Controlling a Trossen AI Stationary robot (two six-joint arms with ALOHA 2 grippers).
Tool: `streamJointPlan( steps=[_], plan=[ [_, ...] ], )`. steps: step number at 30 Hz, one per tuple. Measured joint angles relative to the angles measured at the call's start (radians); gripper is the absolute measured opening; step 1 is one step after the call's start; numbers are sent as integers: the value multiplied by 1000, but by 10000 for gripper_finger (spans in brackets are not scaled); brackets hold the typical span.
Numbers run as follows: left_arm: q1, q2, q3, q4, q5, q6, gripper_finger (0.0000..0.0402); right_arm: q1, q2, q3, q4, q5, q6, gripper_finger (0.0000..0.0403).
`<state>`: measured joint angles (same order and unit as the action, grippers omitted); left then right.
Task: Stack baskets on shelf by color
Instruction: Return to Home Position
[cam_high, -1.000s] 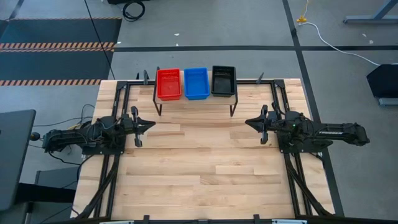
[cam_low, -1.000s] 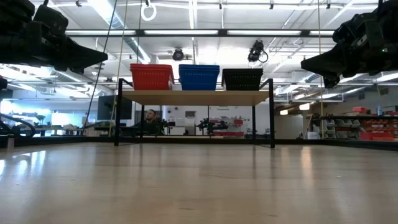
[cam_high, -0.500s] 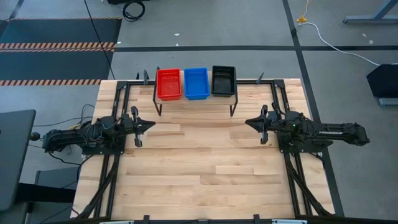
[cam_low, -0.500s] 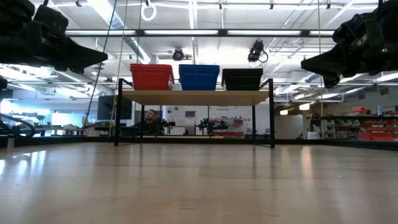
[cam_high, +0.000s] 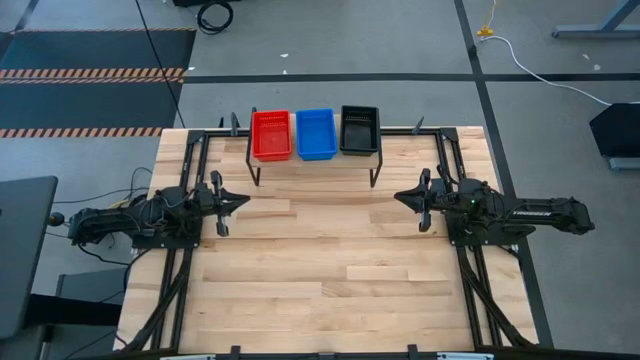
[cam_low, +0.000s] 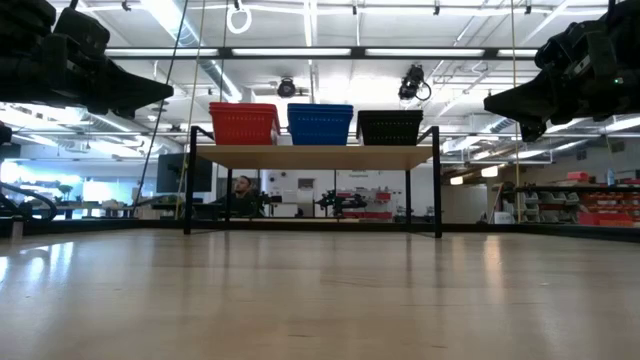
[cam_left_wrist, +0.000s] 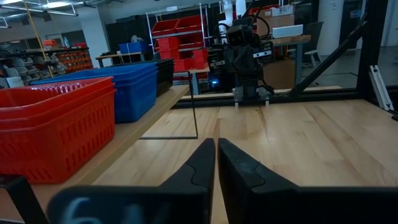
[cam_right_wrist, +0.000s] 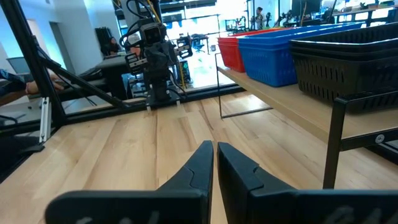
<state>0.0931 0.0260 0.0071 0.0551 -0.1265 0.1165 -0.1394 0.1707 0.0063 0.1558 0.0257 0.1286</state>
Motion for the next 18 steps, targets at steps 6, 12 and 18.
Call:
streamJointPlan(
  steps=[6, 12, 18],
  plan=[
    [0, 0, 0, 0, 0, 0, 28, 0, 0, 0, 0, 0, 0, 27],
    [0, 0, 0, 0, 0, 0, 34, 0, 0, 0, 0, 0, 0, 29],
    [0, 0, 0, 0, 0, 0, 26, 0, 0, 0, 0, 0, 0, 27]
  ],
)
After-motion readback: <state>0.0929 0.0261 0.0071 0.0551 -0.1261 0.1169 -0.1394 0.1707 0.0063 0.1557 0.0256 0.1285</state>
